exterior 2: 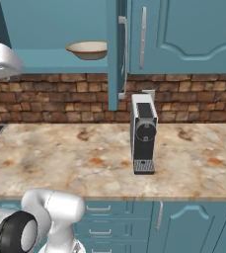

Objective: Move the bowls from the cabinet to the plates on the dining table.

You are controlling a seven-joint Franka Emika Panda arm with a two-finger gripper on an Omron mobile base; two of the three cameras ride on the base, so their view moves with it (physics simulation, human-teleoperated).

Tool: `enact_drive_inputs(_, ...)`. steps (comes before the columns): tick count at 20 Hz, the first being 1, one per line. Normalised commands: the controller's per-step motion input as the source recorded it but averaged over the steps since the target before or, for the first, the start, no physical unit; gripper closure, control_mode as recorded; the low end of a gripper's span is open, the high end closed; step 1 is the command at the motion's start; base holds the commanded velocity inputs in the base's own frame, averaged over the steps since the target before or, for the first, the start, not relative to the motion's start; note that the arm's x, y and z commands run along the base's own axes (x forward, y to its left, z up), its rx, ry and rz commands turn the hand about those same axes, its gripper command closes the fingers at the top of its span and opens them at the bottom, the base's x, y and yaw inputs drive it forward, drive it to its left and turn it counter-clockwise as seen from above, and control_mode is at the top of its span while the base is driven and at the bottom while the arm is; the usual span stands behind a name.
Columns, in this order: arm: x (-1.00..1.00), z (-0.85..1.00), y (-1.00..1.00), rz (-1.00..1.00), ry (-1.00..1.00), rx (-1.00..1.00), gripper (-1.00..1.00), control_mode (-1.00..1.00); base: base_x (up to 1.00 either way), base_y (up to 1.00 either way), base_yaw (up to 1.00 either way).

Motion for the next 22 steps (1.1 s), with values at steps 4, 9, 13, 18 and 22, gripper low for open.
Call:
enact_drive_inputs(4,0.68,-0.04,-0.24,0.00,-0.17,-0.08,-1.00,-1.00,0.00,0.00,0.00)
enact_drive_inputs(9,0.98,-0.54,-0.23,0.01,-0.29,-0.04,-1.00,-1.00,0.00,0.00,0.00)
enact_drive_inputs(13,0.86,-0.22,-0.15,0.03,-0.29,0.00,-1.00,-1.00,0.00,0.00,0.00)
enact_drive_inputs(18,0.41,0.92,-0.04,0.11,0.01,0.00,-1.00,-1.00,0.00,0.00,0.00)
enact_drive_inputs(22,0.12,0.53,0.00,0.04,0.30,0.00,-1.00,-1.00,0.00,0.00,0.00)
